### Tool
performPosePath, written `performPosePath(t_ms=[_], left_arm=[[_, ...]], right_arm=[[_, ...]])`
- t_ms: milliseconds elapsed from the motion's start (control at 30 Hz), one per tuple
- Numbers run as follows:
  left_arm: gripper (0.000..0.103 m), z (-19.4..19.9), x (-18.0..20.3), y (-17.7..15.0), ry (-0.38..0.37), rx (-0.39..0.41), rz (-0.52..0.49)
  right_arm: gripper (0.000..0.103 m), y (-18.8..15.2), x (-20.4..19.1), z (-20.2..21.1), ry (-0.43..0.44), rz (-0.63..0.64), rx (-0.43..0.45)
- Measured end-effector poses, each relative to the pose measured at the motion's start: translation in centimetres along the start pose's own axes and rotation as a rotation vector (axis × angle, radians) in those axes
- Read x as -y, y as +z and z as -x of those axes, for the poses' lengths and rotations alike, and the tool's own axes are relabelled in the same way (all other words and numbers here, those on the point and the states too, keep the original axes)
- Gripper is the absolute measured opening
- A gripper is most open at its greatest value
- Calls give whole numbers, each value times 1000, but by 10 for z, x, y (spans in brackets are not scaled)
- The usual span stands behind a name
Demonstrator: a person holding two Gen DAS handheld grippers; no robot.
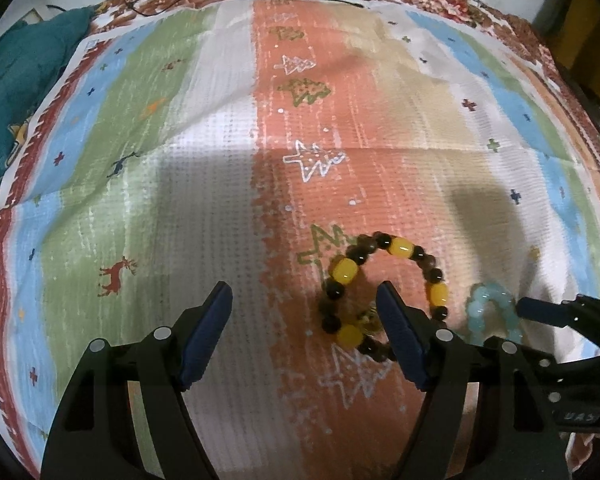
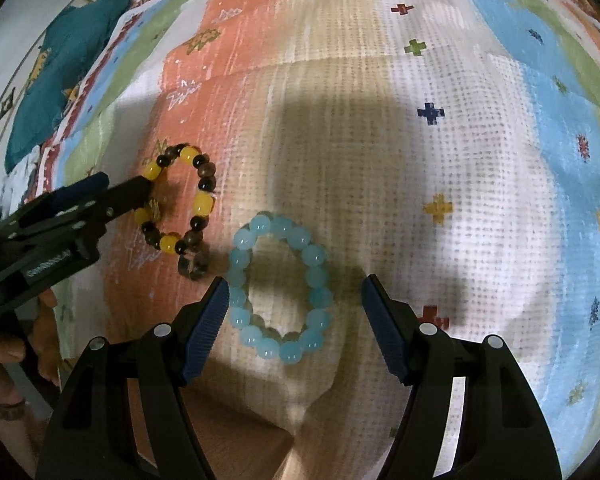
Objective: Organize jewelry
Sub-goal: 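Grasp the yellow-and-black bracelet with the left tool while the right grasps the light-blue one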
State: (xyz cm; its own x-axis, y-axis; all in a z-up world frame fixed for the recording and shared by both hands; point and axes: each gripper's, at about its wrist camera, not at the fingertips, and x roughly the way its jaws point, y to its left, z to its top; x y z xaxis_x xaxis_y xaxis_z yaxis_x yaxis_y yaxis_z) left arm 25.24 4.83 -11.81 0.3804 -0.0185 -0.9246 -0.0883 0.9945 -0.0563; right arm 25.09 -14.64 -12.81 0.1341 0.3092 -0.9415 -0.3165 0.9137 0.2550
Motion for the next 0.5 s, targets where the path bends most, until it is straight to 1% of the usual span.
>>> performPosePath(t_ms=[133,200,300,333,367,400,433,467,500], left_arm=[[63,-7,1,0,30,-13,-22],[63,-9,2,0,41,-13,-36],[53,-9,0,0,40,-13,-27],[46,-8,0,0,39,-15,-26],[40,-8,-1,0,39,-17,-24],[37,-8,-2,0,37,-21,-19],[32,-7,-3,0,37,-23,-16],[27,-7,-4,0,38,-26,-14],[24,-7,-5,-1,40,-29,-12]], right_arm=[[69,1,-3,-1,-19,10,0],[69,2,-4,-2,-19,13,-2],[67,2,-3,-3,-18,16,-5],[63,2,-3,-2,-21,16,-5],[55,3,-2,-1,-27,12,-6],[45,2,0,0,-31,5,-5],[25,3,2,0,-69,2,-3],[19,3,5,1,-88,4,1],[18,3,6,1,-91,6,0]])
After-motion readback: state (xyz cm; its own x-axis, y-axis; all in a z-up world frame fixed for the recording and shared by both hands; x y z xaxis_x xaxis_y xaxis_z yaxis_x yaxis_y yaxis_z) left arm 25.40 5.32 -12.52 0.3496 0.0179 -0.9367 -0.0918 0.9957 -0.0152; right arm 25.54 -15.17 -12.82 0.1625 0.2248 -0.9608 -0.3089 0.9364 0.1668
